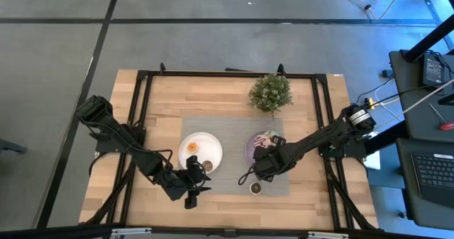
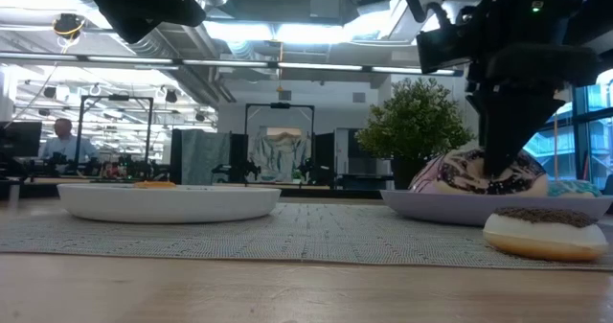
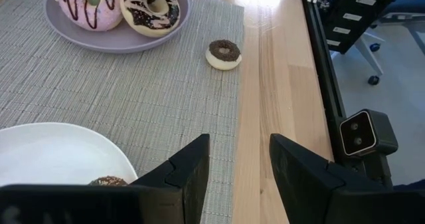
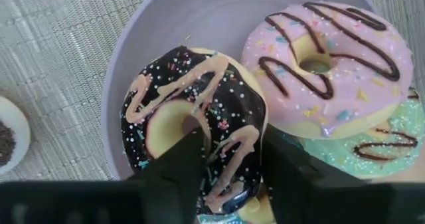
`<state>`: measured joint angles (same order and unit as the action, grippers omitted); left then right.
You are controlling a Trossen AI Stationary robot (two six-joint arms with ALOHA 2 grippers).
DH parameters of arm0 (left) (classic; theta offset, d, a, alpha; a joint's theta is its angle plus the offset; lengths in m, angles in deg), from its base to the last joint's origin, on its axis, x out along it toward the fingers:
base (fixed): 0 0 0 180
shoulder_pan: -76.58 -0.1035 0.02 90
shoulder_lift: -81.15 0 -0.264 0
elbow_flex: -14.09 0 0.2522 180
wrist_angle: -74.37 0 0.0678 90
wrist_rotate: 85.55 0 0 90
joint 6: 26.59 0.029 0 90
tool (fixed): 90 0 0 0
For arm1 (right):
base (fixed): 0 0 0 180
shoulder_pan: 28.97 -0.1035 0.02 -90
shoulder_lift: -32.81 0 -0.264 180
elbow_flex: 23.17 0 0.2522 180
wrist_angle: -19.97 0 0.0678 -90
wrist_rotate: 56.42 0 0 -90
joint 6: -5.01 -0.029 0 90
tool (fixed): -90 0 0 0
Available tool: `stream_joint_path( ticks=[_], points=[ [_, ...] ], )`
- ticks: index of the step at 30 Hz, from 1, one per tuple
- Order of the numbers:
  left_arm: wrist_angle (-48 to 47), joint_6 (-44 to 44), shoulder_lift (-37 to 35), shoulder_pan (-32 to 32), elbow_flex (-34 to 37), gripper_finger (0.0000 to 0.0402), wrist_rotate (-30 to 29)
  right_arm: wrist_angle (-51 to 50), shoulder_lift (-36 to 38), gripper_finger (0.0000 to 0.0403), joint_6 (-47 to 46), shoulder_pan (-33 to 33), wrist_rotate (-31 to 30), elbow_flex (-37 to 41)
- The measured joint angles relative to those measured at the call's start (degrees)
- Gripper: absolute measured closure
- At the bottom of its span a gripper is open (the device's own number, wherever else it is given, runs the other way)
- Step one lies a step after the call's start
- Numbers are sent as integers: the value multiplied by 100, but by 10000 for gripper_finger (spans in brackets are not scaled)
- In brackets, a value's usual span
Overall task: Pick & Place donuts
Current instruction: Put the big black donut on the purple plate, then put the small black donut on the white plate
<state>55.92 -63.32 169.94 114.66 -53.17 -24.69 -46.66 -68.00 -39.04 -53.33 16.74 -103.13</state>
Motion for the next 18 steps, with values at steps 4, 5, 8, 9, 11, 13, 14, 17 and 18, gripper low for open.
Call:
stream_joint_path(
  ticks=[4, 5, 8, 9, 11, 13, 14, 17, 18],
  points=[
    [1, 0, 0, 0, 0, 249, 2, -28, 4, 220, -108, 0, 35, 0],
    [2, 0, 0, 0, 0, 249, 3, -30, 6, 212, -93, 0, 63, 0],
    [1, -2, 0, 0, 0, 249, 6, -35, 9, 196, -88, 0, 192, 0],
    [2, 0, 0, 0, 0, 249, 6, -35, 9, 194, -88, 0, 192, 0],
    [2, 0, 0, 0, 0, 249, 12, -35, 9, 192, -88, 0, 192, 0],
    [2, 0, 0, 0, 0, 249, 10, -39, 27, 191, -86, 0, 192, 0],
    [2, 0, 0, 0, 0, 249, 12, -39, 33, 191, -87, 0, 192, -1],
    [2, 0, 0, 0, 0, 249, 12, -290, 33, 191, -90, 7, 192, -117],
    [2, 0, 0, 0, 0, 249, 12, -377, 33, 191, -90, 9, 176, -190]
  ],
)
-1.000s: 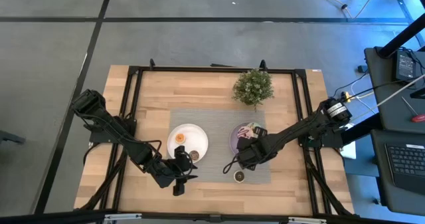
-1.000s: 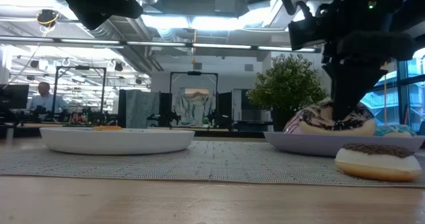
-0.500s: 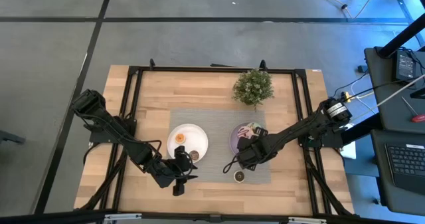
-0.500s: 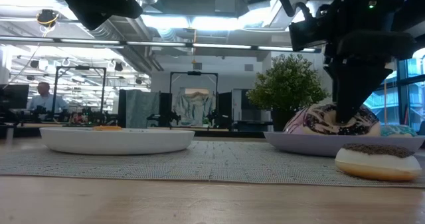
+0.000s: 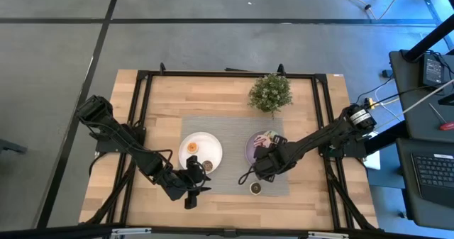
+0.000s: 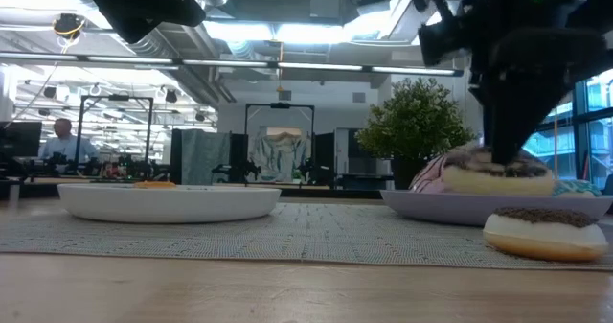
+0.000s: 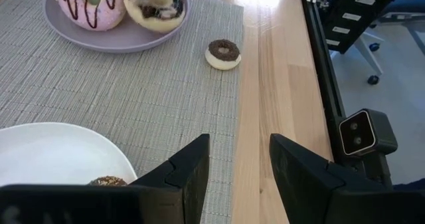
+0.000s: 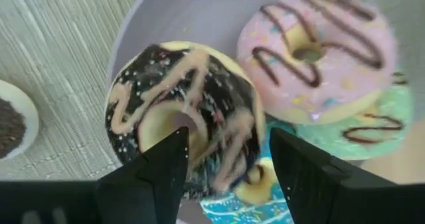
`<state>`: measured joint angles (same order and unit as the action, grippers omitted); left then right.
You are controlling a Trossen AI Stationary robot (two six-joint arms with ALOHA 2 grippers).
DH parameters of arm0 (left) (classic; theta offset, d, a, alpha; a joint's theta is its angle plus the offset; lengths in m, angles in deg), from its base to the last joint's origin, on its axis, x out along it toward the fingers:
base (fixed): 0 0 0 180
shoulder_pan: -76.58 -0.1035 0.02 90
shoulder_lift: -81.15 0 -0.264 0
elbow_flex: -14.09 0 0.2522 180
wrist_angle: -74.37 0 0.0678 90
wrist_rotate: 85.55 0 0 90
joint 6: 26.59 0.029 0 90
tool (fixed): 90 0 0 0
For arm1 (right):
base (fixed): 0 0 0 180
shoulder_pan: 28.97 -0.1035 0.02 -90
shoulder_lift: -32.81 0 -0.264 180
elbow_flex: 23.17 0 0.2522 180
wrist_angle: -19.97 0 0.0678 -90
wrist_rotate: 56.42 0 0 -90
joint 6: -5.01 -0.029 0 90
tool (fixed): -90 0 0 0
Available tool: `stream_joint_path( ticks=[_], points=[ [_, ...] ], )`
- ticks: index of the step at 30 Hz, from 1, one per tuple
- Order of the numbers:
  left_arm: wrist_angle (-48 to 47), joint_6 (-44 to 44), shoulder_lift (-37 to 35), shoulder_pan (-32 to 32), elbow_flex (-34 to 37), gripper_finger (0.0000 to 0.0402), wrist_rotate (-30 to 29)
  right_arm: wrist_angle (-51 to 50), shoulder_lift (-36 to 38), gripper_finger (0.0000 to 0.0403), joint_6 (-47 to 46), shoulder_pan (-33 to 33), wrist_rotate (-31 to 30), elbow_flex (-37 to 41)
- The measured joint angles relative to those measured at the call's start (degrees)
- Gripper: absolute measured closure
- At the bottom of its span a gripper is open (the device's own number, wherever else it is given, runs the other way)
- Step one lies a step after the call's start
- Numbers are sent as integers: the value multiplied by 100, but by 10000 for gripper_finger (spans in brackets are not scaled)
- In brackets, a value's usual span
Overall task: Pick & Place donuts
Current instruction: Put the small black donut on the white plate
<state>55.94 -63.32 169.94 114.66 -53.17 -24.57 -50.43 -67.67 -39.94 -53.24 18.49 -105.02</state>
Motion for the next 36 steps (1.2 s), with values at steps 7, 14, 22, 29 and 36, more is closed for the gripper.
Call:
stream_joint_path(
  ticks=[7, 14, 22, 29, 36],
  points=[
    [11, 100, 0, 0, 0, 249, 0, -323, 2, 191, 67, 15, -231, -486],
    [74, 154, 0, -1, 0, 249, -32, -814, 49, 191, -119, -32, -326, -1149],
    [853, 405, 0, -127, 0, 249, -141, -359, 359, 191, 177, -582, -521, -1664],
    [1649, 857, 2, -149, -2, 249, -146, 807, 1141, 191, -141, -1329, -524, -859],
    [1785, 398, 2, -145, -2, 249, -144, 3177, 1160, 191, -1137, -1617, -665, 287]
  ],
)
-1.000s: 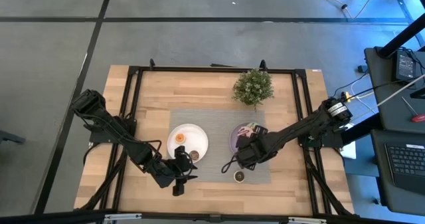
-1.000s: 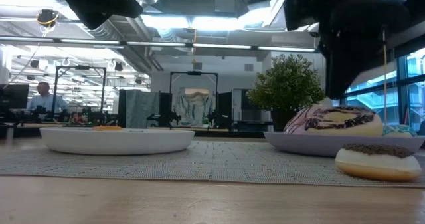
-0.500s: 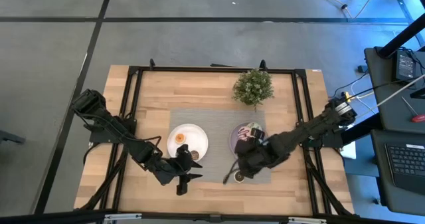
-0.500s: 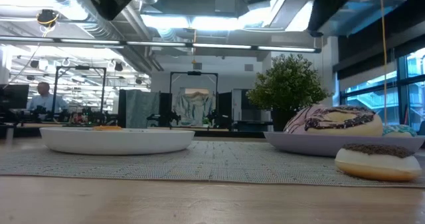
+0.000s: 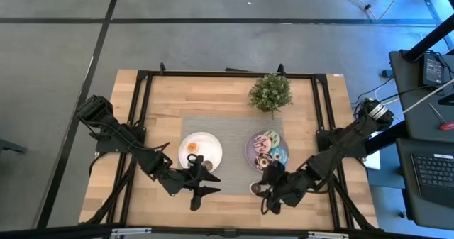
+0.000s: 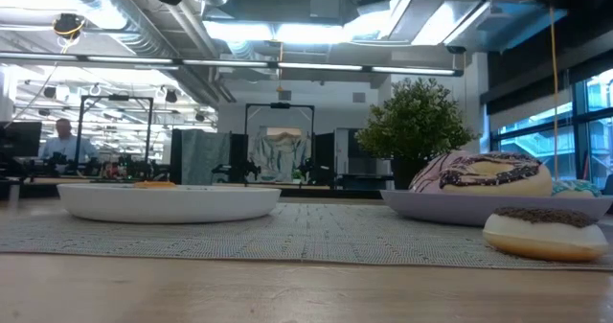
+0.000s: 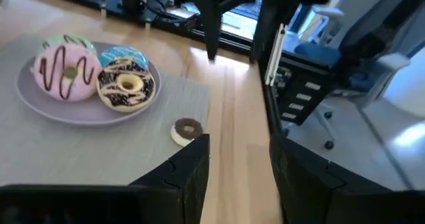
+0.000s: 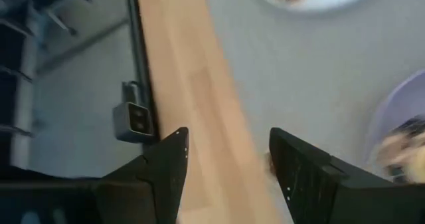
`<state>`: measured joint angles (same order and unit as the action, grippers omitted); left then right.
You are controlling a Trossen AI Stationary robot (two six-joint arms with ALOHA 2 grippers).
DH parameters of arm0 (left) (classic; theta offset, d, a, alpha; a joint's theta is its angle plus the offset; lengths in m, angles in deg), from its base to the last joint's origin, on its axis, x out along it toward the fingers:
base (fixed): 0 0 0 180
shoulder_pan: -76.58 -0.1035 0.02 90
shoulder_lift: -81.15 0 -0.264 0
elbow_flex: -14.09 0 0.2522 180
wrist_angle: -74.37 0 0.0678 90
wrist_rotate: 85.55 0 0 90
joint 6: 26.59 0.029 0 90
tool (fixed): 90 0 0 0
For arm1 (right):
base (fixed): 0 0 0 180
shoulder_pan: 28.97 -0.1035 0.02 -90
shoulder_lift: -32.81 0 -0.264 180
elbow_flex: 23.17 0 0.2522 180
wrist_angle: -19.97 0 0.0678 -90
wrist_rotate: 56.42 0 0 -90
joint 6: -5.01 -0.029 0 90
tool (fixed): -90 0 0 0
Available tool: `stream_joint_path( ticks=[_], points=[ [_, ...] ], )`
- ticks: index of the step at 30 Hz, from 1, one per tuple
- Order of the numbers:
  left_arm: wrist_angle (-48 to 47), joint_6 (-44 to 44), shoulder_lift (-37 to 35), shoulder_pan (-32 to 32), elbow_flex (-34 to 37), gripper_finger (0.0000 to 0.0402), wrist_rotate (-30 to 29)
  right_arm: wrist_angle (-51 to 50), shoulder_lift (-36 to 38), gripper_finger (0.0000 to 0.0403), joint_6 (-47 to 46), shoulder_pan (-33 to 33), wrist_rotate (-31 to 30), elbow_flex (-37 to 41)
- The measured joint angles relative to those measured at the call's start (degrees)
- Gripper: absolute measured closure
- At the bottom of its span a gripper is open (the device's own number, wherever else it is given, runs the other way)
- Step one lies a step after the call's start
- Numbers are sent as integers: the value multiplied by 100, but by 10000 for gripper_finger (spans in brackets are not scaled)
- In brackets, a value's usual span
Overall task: Pick & Place donuts
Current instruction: Put the small black donut on the white plate
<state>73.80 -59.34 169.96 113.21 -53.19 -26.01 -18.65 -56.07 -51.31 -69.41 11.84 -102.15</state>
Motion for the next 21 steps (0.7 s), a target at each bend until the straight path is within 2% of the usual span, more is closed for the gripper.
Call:
stream_joint_path(
  ticks=[3, 5, 10, 21],
  points=[
    [21, -368, 0, 1, 0, 249, 0, 680, -111, 191, -351, 16, 203, 458],
    [37, -543, 0, 1, 0, 249, 0, 877, -178, 191, -478, 18, 120, 642],
    [35, -722, 0, 1, 0, 249, -5, 543, -401, 191, -934, 64, -59, 851],
    [33, -822, 0, 1, 0, 249, -7, 155, -1272, 228, -775, 94, 170, 544]
  ],
)
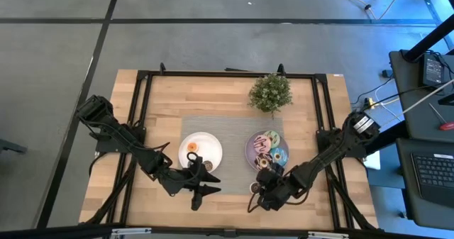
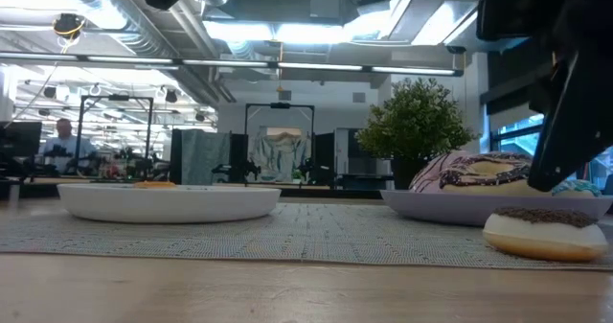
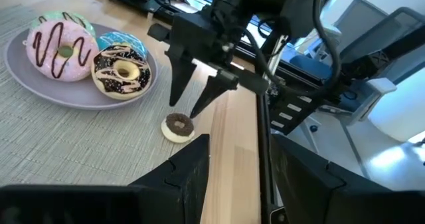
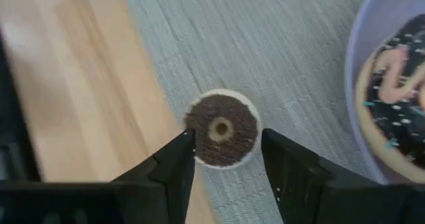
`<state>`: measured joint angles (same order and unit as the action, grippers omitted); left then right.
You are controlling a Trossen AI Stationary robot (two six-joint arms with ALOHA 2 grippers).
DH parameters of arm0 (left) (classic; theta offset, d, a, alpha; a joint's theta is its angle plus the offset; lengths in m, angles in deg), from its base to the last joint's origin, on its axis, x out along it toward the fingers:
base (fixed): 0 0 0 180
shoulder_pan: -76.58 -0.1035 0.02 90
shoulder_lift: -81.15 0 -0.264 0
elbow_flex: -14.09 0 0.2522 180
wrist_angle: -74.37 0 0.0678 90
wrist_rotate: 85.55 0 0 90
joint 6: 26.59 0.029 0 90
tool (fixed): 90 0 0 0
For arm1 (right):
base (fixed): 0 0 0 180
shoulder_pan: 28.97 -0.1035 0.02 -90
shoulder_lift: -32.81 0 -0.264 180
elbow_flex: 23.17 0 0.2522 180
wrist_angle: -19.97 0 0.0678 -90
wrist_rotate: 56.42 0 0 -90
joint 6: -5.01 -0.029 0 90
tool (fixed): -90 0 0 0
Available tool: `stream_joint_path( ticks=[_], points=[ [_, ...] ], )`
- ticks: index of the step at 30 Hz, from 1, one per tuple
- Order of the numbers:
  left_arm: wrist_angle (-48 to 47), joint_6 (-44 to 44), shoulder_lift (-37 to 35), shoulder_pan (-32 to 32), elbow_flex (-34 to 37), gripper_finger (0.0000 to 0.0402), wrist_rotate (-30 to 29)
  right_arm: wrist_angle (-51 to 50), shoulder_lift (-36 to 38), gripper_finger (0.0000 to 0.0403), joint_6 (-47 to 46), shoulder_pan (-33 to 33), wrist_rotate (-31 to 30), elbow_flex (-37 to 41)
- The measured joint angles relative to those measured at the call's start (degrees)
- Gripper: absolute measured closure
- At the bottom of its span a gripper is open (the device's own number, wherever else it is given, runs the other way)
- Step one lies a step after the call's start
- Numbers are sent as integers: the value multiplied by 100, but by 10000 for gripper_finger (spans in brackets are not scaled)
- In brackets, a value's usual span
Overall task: Pick & Place donuts
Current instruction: Put the small black donut on the white plate
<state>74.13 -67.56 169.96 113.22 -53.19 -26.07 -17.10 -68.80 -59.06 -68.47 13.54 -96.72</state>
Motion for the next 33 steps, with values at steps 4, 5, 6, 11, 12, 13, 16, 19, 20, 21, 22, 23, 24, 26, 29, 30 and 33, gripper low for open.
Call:
stream_joint_path(
  ticks=[4, 5, 6, 11, 12, 13, 16, 19, 20, 21, 22, 23, 24, 26, 29, 30, 33],
  points=[
    [-17, 11, 0, -2, 0, 249, -4, -311, -119, 246, 159, 39, 23, -215],
    [-20, 13, 0, -6, 0, 249, -7, -363, -128, 249, 161, 58, 92, -215],
    [-34, 15, 0, -10, 0, 249, -8, -396, -145, 252, 154, 82, 139, -213],
    [-56, 15, 0, -15, 0, 249, -13, -388, -187, 258, 154, 166, 167, -191],
    [-58, 15, 0, -15, 0, 249, -16, -406, -196, 258, 155, 183, 169, -189],
    [-55, 17, 0, -15, 0, 249, -22, -415, -198, 258, 155, 195, 173, -189],
    [-57, 17, 0, -15, 0, 249, -28, -403, -198, 258, 154, 246, 189, -189],
    [-57, 17, 0, -15, 0, 249, -31, -369, -198, 258, 287, 265, 465, -189],
    [-55, 17, 0, -15, 0, 249, -33, -372, -198, 258, 290, 261, 503, -189],
    [-55, 17, 0, -15, 0, 249, -33, -377, -198, 258, 284, 259, 505, -189],
    [-55, 17, 0, -15, 0, 249, -33, -376, -198, 255, 282, 254, 511, -189],
    [-55, 17, 0, -15, 0, 249, -33, -374, -198, 250, 284, 254, 511, -189],
    [-52, 17, 0, -15, 0, 249, -33, -376, -198, 242, 284, 256, 510, -189],
    [-52, 20, 0, -15, 0, 249, -35, -378, -198, 218, 284, 260, 508, -189],
    [-52, 20, 0, -15, 0, 249, -44, -374, -198, 178, 284, 259, 400, -189],
    [-52, 22, 0, -15, 0, 249, -44, -354, -198, 167, 284, 259, 374, -189],
    [-52, 22, 0, -15, 0, 249, -49, -258, -198, 142, 267, 259, 372, -189]
  ],
)
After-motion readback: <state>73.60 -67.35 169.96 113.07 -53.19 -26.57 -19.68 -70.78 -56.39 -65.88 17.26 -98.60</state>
